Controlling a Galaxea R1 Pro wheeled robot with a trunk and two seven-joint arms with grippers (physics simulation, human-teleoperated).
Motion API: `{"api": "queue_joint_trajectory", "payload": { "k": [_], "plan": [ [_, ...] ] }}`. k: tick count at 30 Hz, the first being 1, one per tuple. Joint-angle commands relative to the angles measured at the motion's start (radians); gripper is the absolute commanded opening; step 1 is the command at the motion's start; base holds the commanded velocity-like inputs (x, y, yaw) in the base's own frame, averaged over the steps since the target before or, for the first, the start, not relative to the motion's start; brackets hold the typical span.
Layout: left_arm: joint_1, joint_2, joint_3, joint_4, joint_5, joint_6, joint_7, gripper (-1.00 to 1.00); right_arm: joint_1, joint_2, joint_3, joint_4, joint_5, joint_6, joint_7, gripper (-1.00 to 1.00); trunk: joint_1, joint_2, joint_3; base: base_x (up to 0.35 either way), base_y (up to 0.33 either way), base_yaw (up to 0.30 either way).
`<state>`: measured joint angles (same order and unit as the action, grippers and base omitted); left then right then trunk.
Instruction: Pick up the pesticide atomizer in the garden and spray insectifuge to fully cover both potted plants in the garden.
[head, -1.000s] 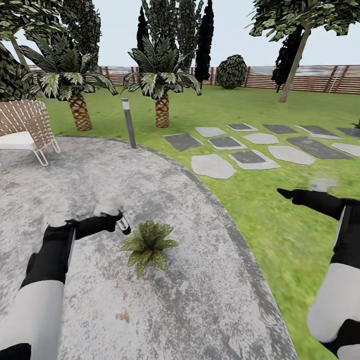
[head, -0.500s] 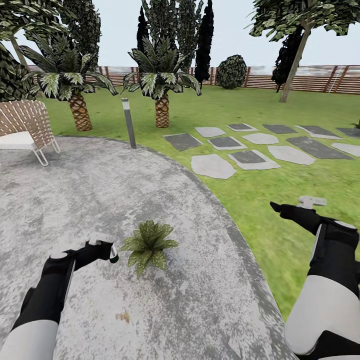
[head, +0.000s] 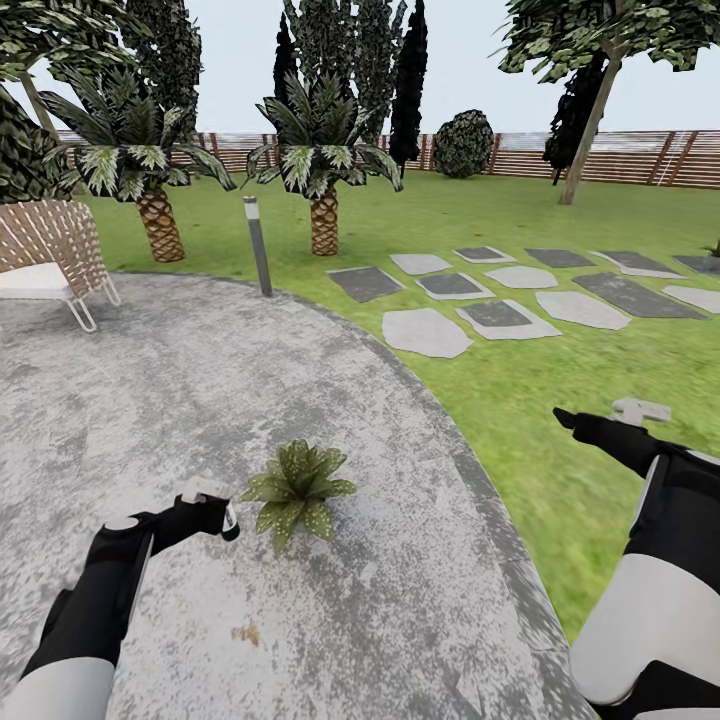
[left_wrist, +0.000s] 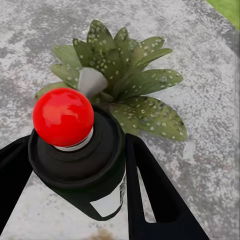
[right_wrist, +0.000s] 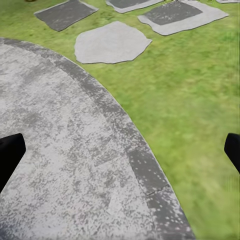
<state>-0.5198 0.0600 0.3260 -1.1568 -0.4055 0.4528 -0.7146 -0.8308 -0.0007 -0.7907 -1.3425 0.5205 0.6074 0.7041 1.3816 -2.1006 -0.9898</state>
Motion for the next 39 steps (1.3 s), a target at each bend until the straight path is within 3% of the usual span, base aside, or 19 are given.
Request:
{"api": "queue_joint_trajectory", "payload": {
  "k": [1,35,39],
  "plan": [
    [-0.001,-0.001,0.001,-0.001,-0.006,0.004,-0.008,-1.0,-0.001,0.0,-0.002,-0.001,0.01,0.002,0.01,1.0,0.0,0.0,-0.001,0.0,0.0,0.0],
    [0.0,0.002,0.0,-0.004,-0.007,0.004,-0.008,-1.0,-0.001,0.001,-0.002,0.0,0.012,0.003,0.01,1.0,0.13,-0.238,-0.107,0.0,0.0,0.0],
    [0.0,0.004,0.001,-0.007,-0.007,0.004,-0.008,-1.0,-0.001,-0.001,-0.003,0.0,0.01,0.003,0.01,1.0,0.13,-0.238,-0.107,0.0,0.0,0.0]
  ]
}}
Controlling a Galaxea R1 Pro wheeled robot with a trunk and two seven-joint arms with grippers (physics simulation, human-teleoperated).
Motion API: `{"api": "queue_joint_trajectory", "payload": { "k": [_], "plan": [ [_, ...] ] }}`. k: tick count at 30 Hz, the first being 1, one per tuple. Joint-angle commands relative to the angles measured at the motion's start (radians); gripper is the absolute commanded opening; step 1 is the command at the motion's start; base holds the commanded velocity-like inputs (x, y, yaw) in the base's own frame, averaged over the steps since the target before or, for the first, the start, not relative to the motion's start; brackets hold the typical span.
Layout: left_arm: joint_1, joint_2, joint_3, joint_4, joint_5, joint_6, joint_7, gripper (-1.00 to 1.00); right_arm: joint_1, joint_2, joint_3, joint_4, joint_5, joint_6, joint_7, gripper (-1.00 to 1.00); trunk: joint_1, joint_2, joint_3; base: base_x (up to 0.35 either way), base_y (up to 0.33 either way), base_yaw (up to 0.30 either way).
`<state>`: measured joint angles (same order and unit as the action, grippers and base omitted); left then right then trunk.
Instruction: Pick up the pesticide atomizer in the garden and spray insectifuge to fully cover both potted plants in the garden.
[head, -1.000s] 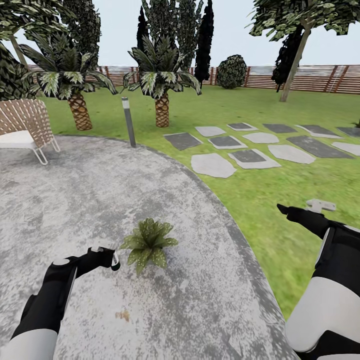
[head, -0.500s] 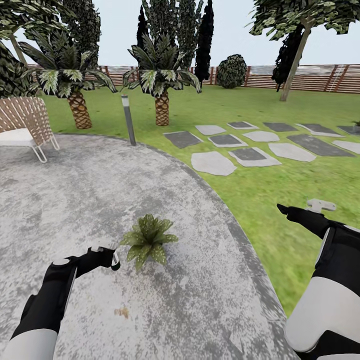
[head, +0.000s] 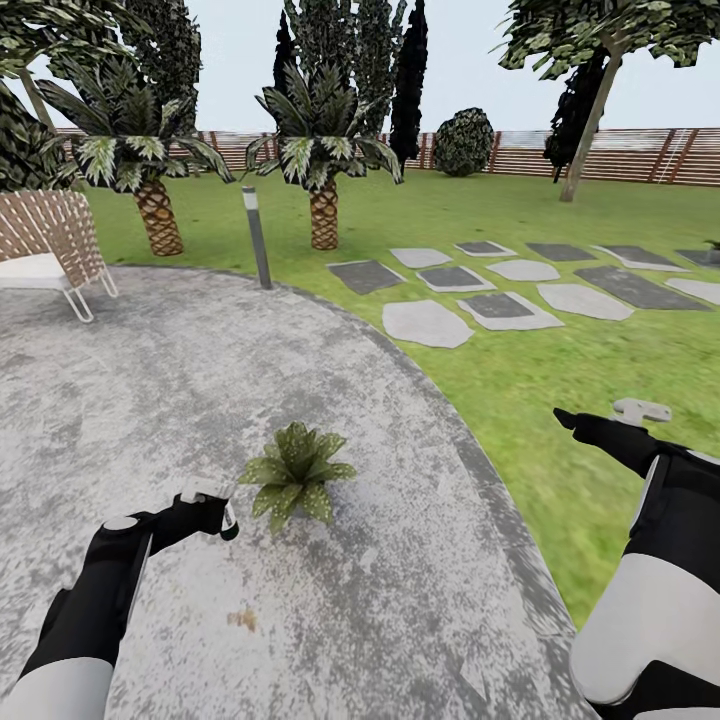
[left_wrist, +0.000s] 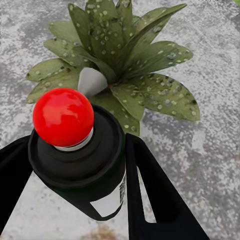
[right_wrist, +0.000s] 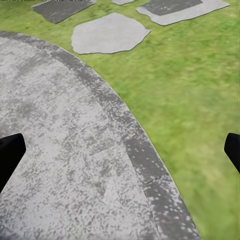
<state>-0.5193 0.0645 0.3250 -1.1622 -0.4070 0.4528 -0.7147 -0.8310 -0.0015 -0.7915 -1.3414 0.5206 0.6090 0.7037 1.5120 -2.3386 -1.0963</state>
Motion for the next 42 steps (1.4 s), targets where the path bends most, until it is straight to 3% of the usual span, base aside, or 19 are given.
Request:
{"api": "queue_joint_trajectory", "payload": {
  "k": [1,5,8,13,19,26,42],
  "plan": [
    [-0.001,-0.001,0.002,-0.002,-0.006,0.004,-0.007,-1.0,-0.001,0.0,-0.01,-0.001,0.009,0.001,0.01,1.0,0.0,0.0,-0.001,0.0,0.0,0.0],
    [-0.001,-0.003,0.001,-0.001,-0.007,0.004,-0.004,-1.0,-0.001,0.002,-0.096,-0.002,0.011,0.001,0.011,1.0,0.0,0.0,-0.001,0.0,-0.078,0.0],
    [-0.001,-0.003,0.0,-0.001,-0.011,0.005,-0.003,-1.0,-0.001,0.002,-0.117,-0.002,0.012,0.001,0.011,1.0,0.0,0.0,-0.001,0.0,-0.268,0.0],
    [-0.001,-0.005,-0.002,0.0,-0.009,0.006,-0.003,-1.0,-0.001,0.004,-0.12,-0.003,0.013,0.001,0.011,1.0,0.0,0.0,-0.001,0.0,-0.303,0.0],
    [-0.001,-0.006,-0.038,0.001,-0.006,0.006,-0.003,-1.0,-0.001,0.006,-0.12,-0.002,0.013,0.001,0.01,1.0,0.0,0.0,-0.001,0.0,-0.323,0.0],
    [-0.001,-0.006,-0.04,0.001,-0.006,0.006,-0.003,-1.0,-0.001,0.006,-0.12,-0.002,0.013,0.001,0.011,1.0,0.0,0.0,-0.001,0.02,-0.336,-0.021],
    [-0.001,-0.006,-0.041,0.001,-0.008,0.006,-0.003,-1.0,-0.001,0.007,-0.12,-0.002,0.013,0.001,0.011,1.0,0.0,0.0,-0.001,0.218,-0.284,-0.222]
  ]
}}
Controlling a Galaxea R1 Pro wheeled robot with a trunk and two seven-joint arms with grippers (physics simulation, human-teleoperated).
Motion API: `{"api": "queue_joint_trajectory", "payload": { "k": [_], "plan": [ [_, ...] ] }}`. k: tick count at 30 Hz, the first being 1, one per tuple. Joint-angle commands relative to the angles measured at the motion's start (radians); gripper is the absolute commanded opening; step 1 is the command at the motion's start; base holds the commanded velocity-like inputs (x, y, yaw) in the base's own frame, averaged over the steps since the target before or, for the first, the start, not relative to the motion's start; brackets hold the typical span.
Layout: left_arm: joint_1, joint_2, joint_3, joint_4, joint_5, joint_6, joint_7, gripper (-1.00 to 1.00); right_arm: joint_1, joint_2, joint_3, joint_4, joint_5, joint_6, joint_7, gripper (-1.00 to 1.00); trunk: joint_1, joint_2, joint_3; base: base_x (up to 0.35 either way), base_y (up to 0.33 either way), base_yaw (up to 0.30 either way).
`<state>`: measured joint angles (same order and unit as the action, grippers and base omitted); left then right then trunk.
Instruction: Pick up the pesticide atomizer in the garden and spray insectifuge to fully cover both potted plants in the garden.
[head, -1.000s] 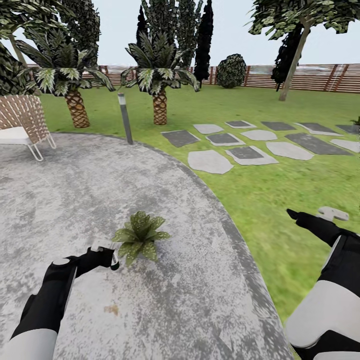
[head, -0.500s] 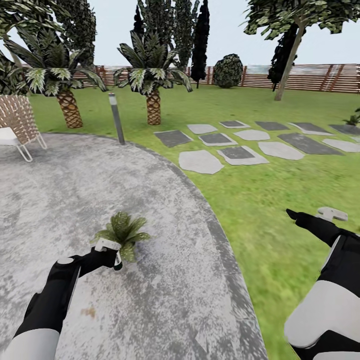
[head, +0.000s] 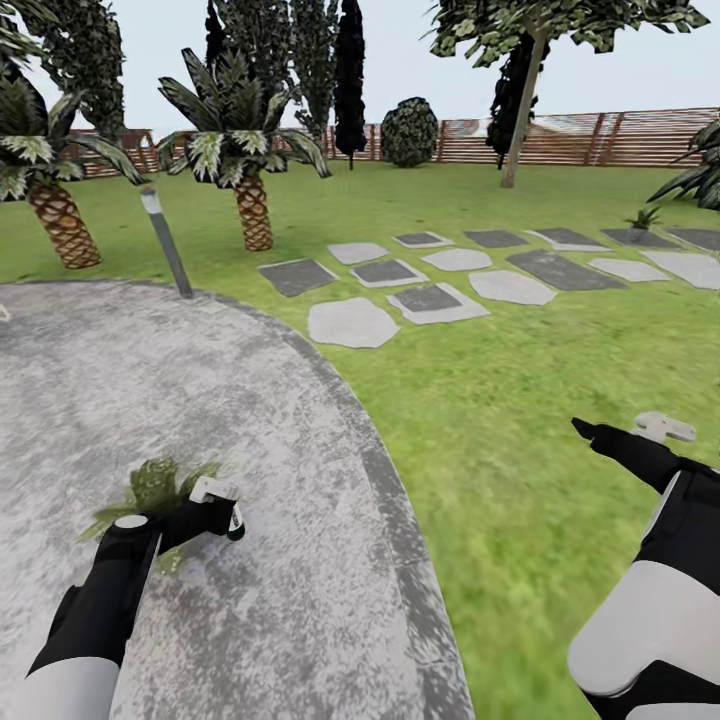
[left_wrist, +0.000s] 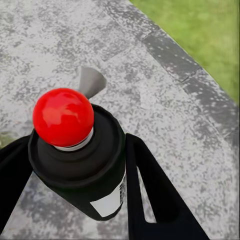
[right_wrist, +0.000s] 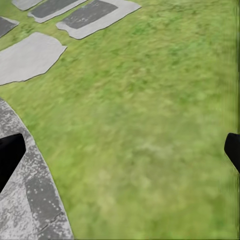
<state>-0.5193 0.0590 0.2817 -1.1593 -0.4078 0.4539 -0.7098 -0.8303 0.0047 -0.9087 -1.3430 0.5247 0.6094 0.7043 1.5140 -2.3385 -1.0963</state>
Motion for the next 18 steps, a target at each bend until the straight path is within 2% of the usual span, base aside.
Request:
{"api": "queue_joint_trajectory", "payload": {
  "k": [1,18],
  "plan": [
    [-0.001,0.0,0.002,-0.002,-0.007,0.004,-0.008,-1.0,-0.002,0.001,-0.002,-0.001,0.009,0.001,0.01,1.0,-0.002,-0.001,-0.001,0.256,-0.26,-0.064],
    [-0.001,-0.001,0.002,-0.002,-0.007,0.004,-0.008,-1.0,-0.001,-0.001,-0.003,-0.001,0.009,0.001,0.011,1.0,-0.002,-0.001,-0.001,0.256,-0.26,-0.004]
  ]
}}
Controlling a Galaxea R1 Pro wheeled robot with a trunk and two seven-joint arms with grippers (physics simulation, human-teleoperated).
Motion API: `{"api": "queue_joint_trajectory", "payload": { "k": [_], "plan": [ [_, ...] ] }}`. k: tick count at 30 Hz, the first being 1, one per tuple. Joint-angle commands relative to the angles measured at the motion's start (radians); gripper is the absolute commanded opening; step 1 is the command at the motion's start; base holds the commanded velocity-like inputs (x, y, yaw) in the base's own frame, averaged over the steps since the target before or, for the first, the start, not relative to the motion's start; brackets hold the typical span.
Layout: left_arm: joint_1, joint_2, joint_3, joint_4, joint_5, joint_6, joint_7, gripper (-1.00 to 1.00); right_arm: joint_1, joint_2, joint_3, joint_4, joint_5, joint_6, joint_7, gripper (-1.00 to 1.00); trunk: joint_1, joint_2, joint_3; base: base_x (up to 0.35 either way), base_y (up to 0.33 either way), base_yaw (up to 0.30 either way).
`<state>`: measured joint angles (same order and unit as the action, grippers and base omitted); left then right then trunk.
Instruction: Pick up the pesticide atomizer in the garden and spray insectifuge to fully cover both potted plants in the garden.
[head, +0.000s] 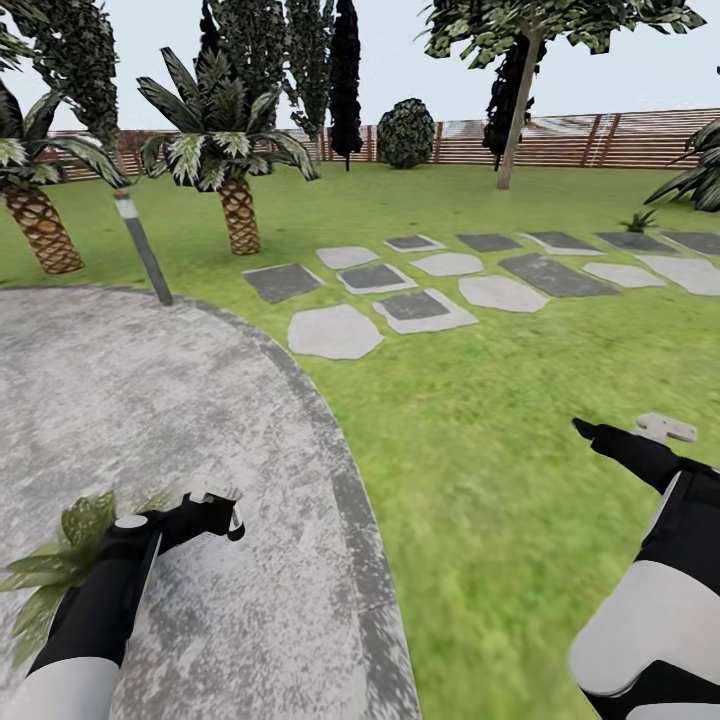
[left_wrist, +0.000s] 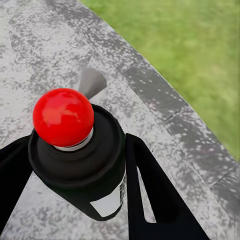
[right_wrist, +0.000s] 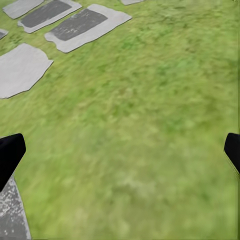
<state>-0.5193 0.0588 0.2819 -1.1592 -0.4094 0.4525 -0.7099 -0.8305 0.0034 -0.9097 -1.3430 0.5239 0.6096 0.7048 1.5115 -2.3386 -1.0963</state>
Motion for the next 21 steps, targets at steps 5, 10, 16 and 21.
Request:
{"api": "queue_joint_trajectory", "payload": {
  "k": [5,10,16,21],
  "plan": [
    [-0.001,-0.001,0.002,-0.001,-0.005,0.005,-0.008,-1.0,-0.002,0.0,-0.002,-0.001,0.01,0.001,0.01,1.0,0.0,0.0,-0.001,0.231,-0.273,0.0],
    [-0.001,0.001,0.002,-0.001,-0.006,0.005,-0.008,-1.0,-0.001,0.001,-0.002,-0.001,0.01,0.001,0.01,1.0,0.0,0.0,-0.001,0.216,-0.278,0.0],
    [-0.001,0.001,0.002,-0.001,-0.008,0.005,-0.008,-1.0,-0.002,0.0,-0.003,-0.002,0.009,0.001,0.01,1.0,0.0,0.0,-0.001,0.215,-0.278,0.0],
    [-0.002,0.001,0.002,-0.001,-0.006,0.005,-0.008,-1.0,-0.002,0.0,-0.003,-0.002,0.008,0.0,0.01,1.0,0.0,0.0,-0.001,0.216,-0.278,0.0]
  ]
}}
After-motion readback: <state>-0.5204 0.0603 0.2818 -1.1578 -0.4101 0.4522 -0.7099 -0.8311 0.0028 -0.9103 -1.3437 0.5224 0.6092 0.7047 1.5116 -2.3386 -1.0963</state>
